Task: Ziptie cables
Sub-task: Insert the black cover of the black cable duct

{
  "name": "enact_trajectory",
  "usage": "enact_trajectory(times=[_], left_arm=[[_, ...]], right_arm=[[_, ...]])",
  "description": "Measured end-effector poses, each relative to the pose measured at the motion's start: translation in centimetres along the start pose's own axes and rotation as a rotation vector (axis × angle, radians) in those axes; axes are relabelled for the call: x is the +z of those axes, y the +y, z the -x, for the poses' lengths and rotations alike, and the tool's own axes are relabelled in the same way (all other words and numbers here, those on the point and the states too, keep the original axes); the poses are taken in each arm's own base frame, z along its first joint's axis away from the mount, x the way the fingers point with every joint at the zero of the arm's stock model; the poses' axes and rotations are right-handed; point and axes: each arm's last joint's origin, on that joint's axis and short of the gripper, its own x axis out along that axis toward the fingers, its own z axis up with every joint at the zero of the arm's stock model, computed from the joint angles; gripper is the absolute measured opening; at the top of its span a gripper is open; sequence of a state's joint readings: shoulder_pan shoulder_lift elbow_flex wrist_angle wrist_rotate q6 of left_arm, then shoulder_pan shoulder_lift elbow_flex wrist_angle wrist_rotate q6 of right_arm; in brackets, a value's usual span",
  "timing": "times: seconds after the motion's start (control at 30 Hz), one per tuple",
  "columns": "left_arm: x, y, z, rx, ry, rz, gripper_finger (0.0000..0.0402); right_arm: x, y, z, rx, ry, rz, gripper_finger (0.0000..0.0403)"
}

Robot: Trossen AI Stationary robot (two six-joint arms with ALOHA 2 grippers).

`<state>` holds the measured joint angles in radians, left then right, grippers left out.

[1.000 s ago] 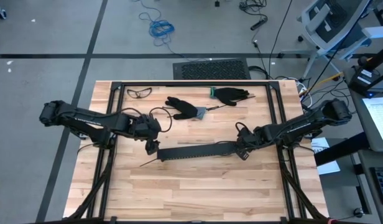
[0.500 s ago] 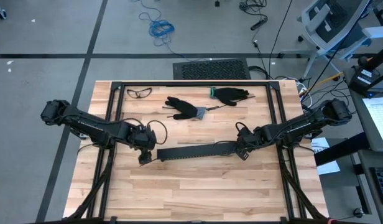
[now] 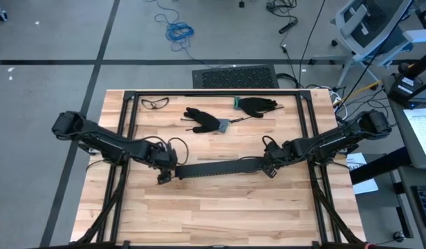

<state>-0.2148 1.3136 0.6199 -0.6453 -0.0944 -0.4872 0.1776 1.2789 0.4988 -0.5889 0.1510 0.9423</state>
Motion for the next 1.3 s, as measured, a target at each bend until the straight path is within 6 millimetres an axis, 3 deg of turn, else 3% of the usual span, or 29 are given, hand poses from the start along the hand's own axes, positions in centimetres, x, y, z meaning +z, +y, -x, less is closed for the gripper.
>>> enact_trajectory(times=[0.33, 0.93, 1.03, 1.3], left_arm=[[2.1, -0.3, -2.4, -0.021, -0.04, 0.017, 0.0354], [3.3, 0.1, -2.5, -0.012, -0.088, -0.036, 0.0354], [4.4, 0.2, -2.4, -0.006, -0.166, -0.034, 0.0354], [4.4, 0.5, -2.6, 0.001, -0.072, 0.005, 0.0354]], right_arm=[[0.0, 0.1, 0.0, 0.01, -0.003, -0.02, 0.0], [0.1, 0.1, 0.0, 0.02, 0.001, -0.044, 0.0], [0.0, 0.1, 0.0, 0.023, 0.001, -0.045, 0.0], [0.1, 0.2, 0.0, 0.029, 0.004, -0.043, 0.0001]])
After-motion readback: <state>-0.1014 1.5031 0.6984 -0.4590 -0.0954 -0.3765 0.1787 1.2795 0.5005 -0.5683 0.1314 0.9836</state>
